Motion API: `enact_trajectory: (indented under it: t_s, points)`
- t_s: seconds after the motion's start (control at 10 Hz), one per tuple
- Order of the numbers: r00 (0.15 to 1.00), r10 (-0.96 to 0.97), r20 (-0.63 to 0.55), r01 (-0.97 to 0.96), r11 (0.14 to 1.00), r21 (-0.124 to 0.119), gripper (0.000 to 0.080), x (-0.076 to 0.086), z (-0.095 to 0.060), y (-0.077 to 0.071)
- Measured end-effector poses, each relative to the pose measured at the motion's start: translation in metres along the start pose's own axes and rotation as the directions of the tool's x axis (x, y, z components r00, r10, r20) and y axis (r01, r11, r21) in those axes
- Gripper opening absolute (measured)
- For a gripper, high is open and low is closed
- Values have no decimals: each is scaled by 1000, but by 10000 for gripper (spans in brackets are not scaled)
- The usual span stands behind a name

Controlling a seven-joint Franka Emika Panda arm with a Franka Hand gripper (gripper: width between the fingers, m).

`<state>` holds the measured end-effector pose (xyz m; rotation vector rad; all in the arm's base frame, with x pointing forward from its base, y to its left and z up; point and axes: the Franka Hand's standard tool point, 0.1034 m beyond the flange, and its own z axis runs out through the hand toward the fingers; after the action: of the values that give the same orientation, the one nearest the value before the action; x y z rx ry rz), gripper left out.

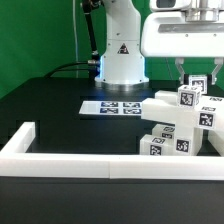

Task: Assemble chair

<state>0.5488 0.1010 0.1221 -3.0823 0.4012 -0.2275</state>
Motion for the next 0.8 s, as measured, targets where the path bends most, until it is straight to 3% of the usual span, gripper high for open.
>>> enact_trajectory:
  t_s: [0.4,0.8]
  points:
    - [981,192,1,-192,981,1,290,0,0,0]
    - [897,441,2,-442,897,1,290,0,0,0]
